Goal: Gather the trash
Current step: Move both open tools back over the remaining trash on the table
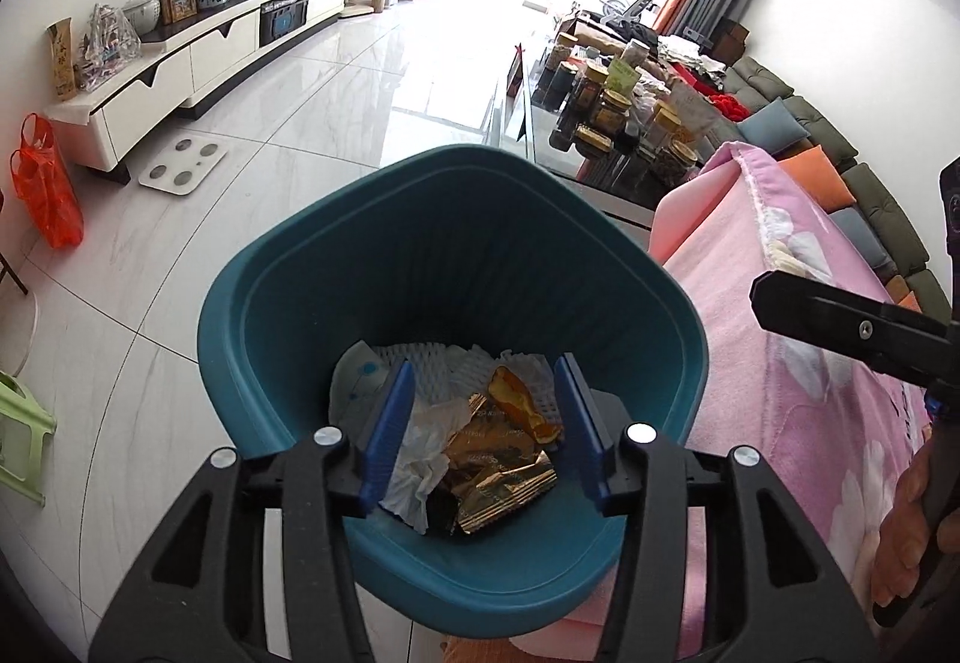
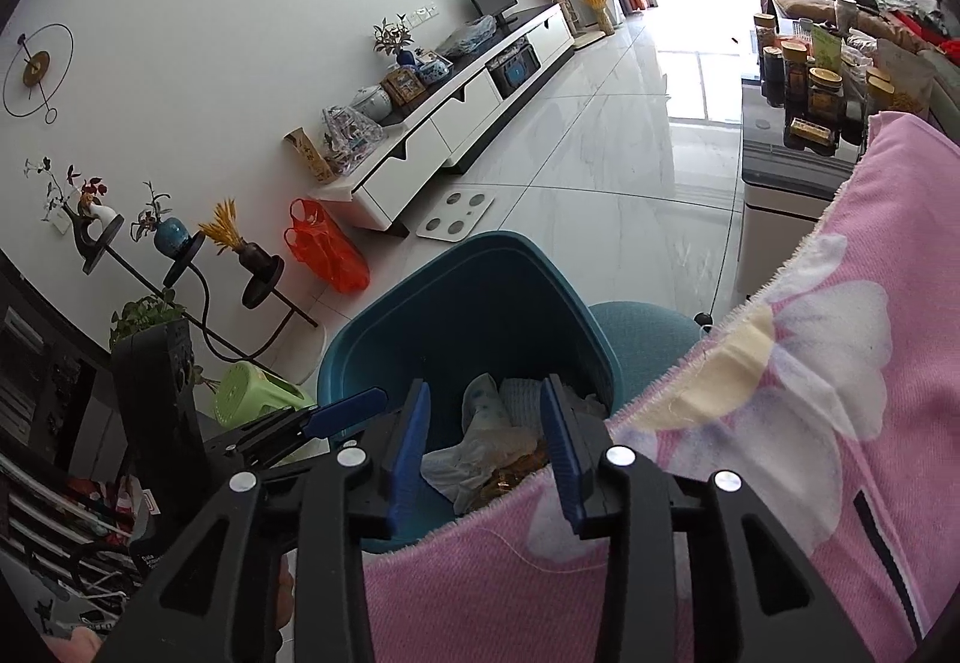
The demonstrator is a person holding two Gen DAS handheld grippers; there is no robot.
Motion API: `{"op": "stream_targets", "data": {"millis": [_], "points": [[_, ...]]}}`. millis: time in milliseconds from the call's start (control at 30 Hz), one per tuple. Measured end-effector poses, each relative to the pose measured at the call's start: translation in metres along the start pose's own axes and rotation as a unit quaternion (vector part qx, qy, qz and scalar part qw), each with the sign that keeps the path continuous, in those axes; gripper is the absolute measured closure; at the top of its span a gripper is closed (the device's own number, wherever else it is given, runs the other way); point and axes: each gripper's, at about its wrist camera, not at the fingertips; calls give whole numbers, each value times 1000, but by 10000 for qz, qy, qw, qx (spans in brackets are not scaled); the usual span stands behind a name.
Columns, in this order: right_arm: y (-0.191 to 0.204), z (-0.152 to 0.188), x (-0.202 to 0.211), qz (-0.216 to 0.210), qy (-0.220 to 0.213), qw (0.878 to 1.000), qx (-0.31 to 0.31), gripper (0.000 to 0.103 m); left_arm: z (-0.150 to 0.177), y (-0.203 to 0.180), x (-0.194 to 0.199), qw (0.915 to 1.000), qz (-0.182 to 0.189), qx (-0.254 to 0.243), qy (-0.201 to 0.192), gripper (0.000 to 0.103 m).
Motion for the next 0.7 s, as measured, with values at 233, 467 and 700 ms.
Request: {"op": "stream_targets", "data": {"millis": [233, 467, 700], "points": [[-9, 21, 49, 124, -479, 9988, 25, 50, 7, -24, 45, 9980, 249, -346, -474, 37], [-22, 56, 116, 556, -1016, 9933, -3, 46, 29, -69, 82, 9898, 834, -909, -714, 27], [-43, 113, 192, 1307, -1358, 9819, -192, 42, 69, -148, 95, 9674, 1723, -1809, -409, 26]]}}
Point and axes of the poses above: each gripper's, at about its wrist camera, not at the fingertips, and x roughly against the way its jaws point, y to its left, z to its underside, and after that the axes turned 8 degrees about x, right-handed
